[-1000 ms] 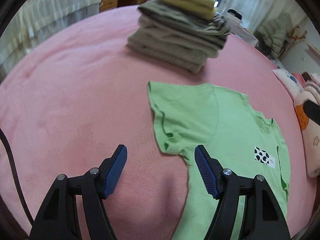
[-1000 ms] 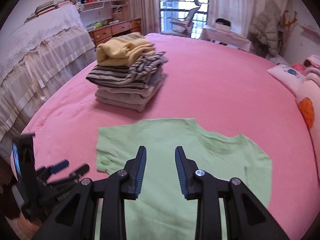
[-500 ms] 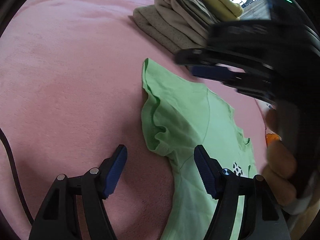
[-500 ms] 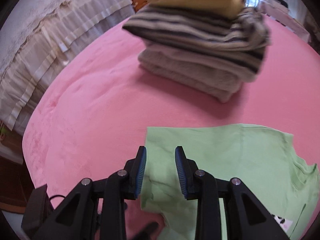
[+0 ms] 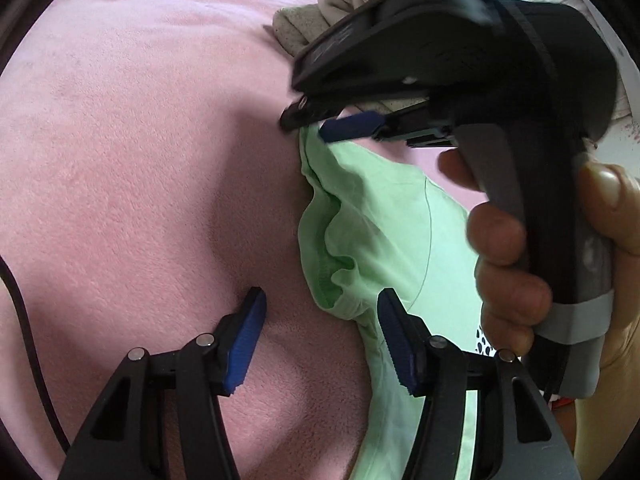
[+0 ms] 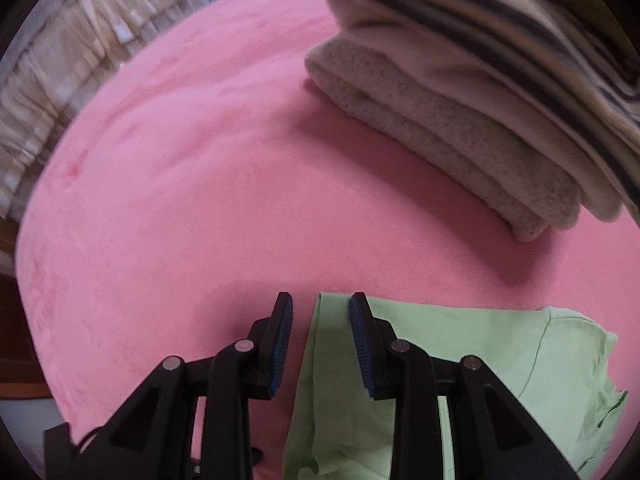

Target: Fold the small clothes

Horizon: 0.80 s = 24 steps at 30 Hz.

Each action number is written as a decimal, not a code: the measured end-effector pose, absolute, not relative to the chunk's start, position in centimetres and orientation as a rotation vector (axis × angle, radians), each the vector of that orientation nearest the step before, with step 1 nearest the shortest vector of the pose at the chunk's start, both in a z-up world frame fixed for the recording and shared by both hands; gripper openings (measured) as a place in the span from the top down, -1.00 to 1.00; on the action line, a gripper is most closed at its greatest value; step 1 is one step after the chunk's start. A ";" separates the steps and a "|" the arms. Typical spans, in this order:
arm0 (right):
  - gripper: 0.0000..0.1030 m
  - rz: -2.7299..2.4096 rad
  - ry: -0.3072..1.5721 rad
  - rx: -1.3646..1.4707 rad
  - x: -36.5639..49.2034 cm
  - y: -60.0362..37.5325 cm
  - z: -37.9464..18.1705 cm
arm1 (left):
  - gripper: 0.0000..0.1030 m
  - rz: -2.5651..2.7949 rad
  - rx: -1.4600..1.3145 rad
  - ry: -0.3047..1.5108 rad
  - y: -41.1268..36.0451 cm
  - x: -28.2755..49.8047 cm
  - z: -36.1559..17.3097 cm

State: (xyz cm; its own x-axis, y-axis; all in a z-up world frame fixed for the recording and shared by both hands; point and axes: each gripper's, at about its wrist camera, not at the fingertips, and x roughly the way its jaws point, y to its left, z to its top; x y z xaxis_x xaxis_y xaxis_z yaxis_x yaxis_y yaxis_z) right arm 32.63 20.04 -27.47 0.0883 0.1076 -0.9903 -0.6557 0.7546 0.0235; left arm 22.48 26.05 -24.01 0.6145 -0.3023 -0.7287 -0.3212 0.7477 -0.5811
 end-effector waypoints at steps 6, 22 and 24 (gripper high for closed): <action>0.90 0.602 1.346 -0.602 31.4 20.0 -28.3 | -0.10 0.003 -0.763 0.926 25.9 22.1 -24.0; 0.91 0.683 1.206 -0.416 31.4 14.6 -21.4 | 0.08 0.010 -0.758 0.928 23.6 24.5 -24.1; 0.91 0.689 1.193 -0.402 31.6 13.9 -20.6 | 0.47 0.010 -0.747 0.938 22.4 25.3 -24.5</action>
